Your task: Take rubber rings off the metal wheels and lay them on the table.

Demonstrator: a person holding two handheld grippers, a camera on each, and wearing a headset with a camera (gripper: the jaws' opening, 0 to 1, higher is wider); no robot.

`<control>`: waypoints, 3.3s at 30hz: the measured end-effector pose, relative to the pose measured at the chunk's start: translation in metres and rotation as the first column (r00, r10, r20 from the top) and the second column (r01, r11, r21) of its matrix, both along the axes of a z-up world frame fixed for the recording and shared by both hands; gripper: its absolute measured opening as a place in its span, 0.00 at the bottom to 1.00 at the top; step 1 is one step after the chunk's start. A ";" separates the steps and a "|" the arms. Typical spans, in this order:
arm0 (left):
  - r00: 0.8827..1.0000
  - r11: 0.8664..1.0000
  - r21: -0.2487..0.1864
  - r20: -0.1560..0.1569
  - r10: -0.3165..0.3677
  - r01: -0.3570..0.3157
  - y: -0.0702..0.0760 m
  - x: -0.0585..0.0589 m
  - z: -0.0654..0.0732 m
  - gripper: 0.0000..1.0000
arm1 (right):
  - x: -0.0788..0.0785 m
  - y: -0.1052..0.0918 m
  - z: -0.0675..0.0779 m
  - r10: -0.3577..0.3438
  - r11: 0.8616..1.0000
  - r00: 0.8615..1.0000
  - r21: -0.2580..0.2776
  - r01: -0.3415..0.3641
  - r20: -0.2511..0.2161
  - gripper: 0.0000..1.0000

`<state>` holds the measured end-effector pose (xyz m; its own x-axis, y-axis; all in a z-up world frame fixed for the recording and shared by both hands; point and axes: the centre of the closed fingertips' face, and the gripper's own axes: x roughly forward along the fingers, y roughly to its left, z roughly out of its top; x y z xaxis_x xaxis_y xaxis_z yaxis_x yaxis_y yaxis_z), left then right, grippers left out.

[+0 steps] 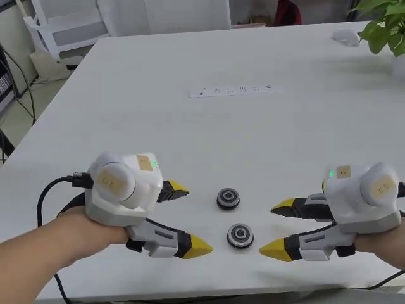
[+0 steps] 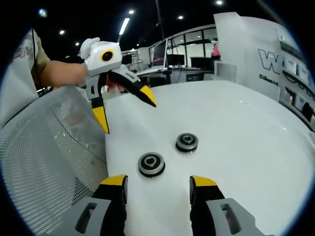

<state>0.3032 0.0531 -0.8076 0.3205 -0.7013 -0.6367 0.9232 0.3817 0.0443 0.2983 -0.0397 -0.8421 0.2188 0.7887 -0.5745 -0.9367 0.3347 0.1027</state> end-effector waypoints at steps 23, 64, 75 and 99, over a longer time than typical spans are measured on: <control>0.998 0.999 -0.007 -0.047 -0.049 0.049 -0.029 -0.001 -0.015 0.59 | -0.002 0.012 -0.013 0.030 1.000 0.999 0.007 -0.030 -0.023 0.38; 0.992 0.996 -0.042 -0.098 -0.083 0.079 -0.065 -0.003 -0.033 0.30 | -0.004 0.024 -0.021 0.099 0.995 0.995 0.008 -0.099 -0.009 0.20; 0.991 0.996 -0.020 -0.100 -0.088 0.086 -0.067 -0.005 -0.042 0.21 | -0.003 0.024 -0.021 0.084 0.996 0.996 0.023 -0.084 -0.020 0.20; 0.998 0.998 -0.028 -0.018 -0.059 0.059 -0.066 0.001 -0.042 0.14 | -0.006 0.020 -0.023 0.051 0.997 0.995 0.063 -0.046 -0.082 0.09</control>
